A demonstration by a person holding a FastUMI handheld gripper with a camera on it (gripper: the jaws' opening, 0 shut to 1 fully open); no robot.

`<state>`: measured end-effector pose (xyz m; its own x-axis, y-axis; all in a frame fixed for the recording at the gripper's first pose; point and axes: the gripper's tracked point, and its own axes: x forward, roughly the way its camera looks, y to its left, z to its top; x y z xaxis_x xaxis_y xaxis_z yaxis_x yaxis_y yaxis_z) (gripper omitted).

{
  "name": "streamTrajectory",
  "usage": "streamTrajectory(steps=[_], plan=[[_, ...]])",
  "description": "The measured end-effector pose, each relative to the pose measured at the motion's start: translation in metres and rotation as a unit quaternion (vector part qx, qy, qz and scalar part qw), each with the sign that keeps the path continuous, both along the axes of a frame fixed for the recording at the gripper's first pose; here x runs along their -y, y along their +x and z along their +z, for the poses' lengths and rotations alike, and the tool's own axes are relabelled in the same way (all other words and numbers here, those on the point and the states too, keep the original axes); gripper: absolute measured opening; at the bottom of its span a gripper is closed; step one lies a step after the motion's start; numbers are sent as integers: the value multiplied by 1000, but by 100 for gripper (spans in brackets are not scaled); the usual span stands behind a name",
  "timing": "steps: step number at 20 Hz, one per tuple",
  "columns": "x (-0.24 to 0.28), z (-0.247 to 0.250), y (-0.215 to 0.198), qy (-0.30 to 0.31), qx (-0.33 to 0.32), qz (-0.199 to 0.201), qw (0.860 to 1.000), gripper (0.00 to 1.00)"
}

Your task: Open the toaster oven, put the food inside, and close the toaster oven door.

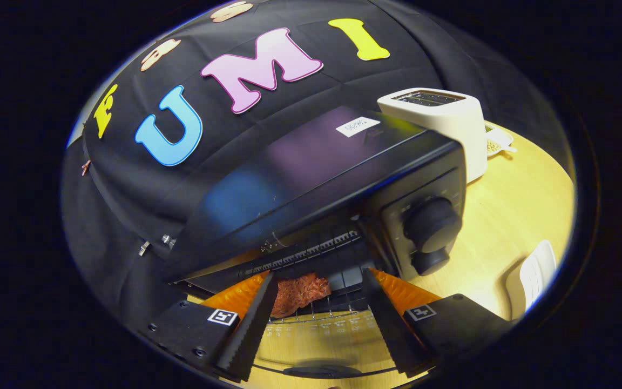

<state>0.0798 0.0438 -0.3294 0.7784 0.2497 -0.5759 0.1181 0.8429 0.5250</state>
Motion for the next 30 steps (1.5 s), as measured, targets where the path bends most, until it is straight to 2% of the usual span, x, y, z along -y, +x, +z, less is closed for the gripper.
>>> streamTrajectory(steps=[3, 5, 10, 15, 20, 30], plan=[[13, 18, -11, -24, 18, -7, 1000, 97], [16, 30, -23, -45, 31, 2, 999, 97], [-2, 60, -63, -73, 44, 54, 995, 98], [-36, 62, -116, -88, 22, 117, 989, 98], [-61, 31, -157, -108, -27, 162, 981, 99], [-76, -54, -183, -163, -134, 170, 963, 99]])
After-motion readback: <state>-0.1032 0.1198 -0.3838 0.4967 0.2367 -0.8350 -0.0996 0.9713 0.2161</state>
